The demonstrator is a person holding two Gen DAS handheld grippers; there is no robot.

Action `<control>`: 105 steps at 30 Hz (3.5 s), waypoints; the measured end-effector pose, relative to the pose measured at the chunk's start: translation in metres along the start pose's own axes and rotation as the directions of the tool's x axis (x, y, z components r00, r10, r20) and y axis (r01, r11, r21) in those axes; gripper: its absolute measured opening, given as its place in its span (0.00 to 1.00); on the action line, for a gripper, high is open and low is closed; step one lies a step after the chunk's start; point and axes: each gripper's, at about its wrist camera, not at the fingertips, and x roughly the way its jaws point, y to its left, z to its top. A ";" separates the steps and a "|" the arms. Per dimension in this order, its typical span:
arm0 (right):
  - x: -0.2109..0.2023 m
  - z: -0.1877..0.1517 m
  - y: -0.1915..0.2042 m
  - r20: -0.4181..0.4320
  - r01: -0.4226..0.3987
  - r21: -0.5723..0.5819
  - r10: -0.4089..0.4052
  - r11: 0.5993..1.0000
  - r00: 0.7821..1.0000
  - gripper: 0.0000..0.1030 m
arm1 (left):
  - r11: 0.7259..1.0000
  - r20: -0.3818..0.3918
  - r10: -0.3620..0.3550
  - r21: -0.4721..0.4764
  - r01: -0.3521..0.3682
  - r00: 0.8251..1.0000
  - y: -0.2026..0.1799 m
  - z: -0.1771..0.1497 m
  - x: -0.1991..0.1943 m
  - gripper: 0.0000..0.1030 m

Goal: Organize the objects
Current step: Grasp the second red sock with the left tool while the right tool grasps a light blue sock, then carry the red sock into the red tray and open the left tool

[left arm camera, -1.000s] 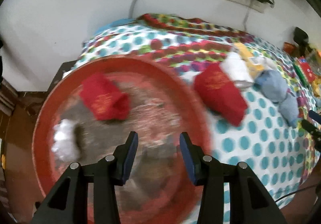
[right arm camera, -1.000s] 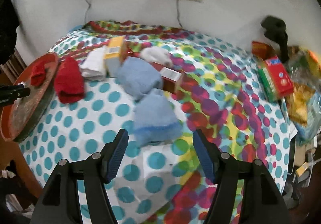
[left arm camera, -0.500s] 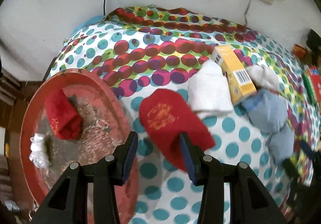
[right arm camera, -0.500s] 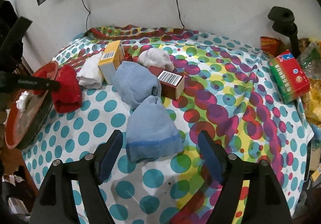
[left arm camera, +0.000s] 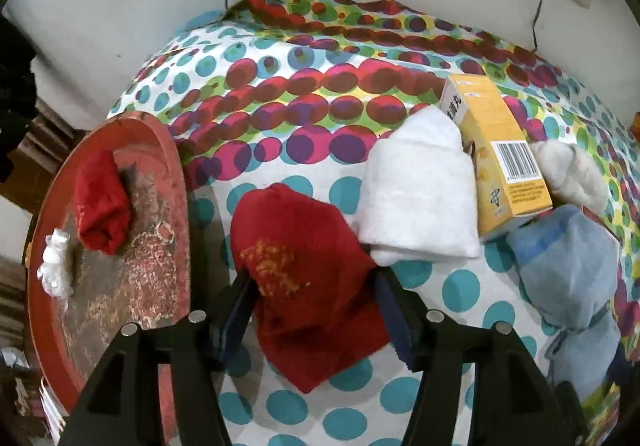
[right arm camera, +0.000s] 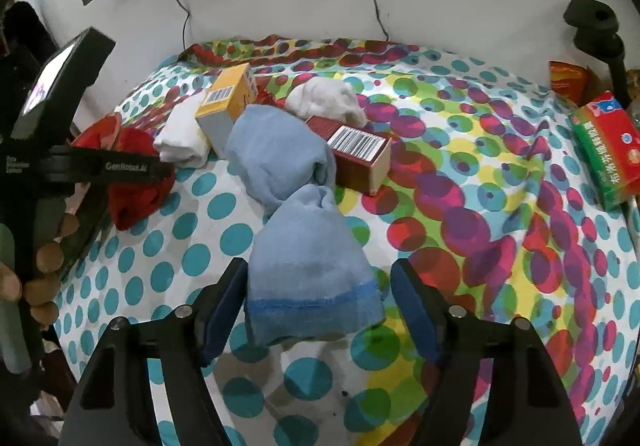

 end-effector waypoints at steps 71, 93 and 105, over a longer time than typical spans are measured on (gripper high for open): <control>0.000 -0.006 0.009 -0.031 0.018 0.034 -0.017 0.999 0.999 0.41 | 0.993 0.007 0.019 -0.117 -0.018 1.000 0.244 0.025 -0.086 0.29; 0.003 -0.004 0.016 -0.067 0.083 0.001 -0.083 0.997 0.994 0.42 | 0.998 -0.025 0.022 -0.058 -0.023 0.999 0.279 0.056 0.001 0.36; 0.005 -0.003 0.019 -0.069 0.098 -0.008 -0.098 0.995 0.993 0.44 | 0.993 0.033 0.086 -0.088 -0.082 0.996 0.286 0.035 -0.022 0.36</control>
